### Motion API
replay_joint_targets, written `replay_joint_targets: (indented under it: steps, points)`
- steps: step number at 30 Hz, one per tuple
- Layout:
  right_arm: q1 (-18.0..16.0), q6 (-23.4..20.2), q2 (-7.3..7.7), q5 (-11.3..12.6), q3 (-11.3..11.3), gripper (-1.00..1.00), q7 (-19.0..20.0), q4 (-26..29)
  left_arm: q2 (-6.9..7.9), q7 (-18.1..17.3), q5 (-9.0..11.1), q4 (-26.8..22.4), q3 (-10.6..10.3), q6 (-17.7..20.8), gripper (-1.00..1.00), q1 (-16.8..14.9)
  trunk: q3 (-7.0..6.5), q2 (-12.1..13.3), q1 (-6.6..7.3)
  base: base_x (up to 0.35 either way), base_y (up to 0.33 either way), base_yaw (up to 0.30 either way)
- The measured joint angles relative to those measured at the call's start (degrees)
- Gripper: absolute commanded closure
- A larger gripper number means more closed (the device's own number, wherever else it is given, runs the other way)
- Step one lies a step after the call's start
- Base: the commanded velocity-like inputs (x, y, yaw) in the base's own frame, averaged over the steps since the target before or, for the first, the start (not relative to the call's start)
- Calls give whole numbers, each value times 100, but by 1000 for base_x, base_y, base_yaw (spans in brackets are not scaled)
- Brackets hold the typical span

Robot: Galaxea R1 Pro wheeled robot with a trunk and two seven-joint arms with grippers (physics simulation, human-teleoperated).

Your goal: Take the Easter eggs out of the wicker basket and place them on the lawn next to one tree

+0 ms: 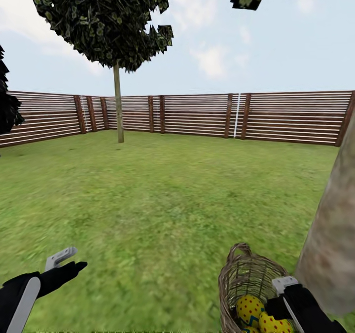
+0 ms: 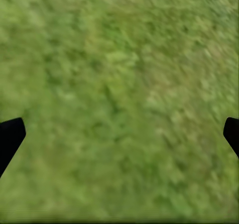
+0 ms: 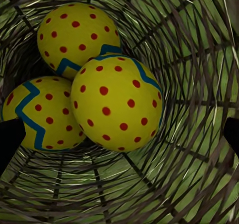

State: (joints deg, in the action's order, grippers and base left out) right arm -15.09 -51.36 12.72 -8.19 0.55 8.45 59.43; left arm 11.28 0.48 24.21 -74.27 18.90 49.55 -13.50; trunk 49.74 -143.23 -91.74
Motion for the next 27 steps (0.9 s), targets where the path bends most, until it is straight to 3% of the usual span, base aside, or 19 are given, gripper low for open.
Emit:
replay_joint_targets:
  steps: [27]
  points:
    - [0,1,-13,2,5,-100,-2,-9,15,-8,10,14,11,-6,-100,0,599,-37,-70,0,0,0]
